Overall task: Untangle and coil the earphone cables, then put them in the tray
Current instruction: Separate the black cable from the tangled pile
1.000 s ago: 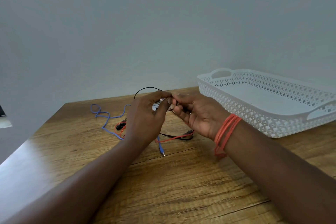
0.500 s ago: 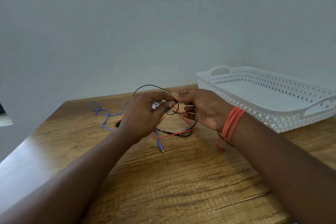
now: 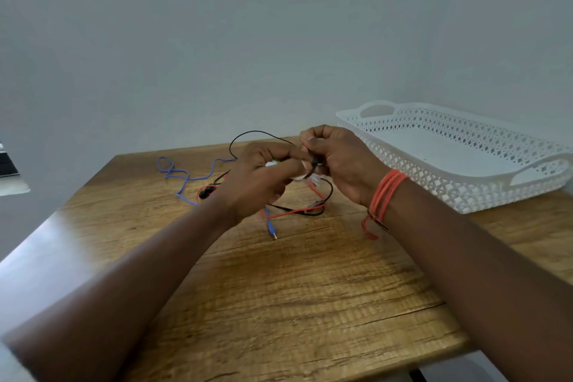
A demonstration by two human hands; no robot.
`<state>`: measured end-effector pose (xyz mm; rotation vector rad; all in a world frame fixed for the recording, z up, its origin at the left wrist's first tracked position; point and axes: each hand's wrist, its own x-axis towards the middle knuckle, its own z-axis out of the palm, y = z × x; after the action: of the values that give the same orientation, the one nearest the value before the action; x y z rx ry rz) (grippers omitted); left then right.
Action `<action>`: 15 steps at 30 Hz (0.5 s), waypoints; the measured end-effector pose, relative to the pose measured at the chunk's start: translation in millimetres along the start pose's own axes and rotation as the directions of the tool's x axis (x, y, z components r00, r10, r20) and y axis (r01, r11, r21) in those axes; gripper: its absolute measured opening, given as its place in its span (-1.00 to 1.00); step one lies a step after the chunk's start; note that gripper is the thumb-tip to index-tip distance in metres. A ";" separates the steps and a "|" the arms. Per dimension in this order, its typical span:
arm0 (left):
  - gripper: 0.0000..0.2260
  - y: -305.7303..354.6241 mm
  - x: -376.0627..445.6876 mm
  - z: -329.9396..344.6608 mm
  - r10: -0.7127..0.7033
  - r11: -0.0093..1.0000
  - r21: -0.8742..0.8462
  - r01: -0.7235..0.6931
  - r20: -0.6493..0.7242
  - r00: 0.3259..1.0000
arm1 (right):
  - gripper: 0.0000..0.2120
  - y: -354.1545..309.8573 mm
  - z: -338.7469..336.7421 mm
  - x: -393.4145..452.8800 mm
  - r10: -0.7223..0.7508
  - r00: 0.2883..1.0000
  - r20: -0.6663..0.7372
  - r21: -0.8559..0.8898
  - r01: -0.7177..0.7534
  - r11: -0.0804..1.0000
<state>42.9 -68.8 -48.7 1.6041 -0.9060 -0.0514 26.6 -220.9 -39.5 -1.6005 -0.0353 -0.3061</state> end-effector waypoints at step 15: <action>-0.73 6.8 -3.7 10.5 -0.318 0.941 -0.093 0.326 0.091 0.944 | -0.81 8.4 1.0 7.9 -0.077 0.972 -0.223 -0.071 0.063 0.995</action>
<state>31.6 -75.1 -47.3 1.6443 -0.6761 -0.3865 36.1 -221.8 -45.9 -1.6213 0.0935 -0.5474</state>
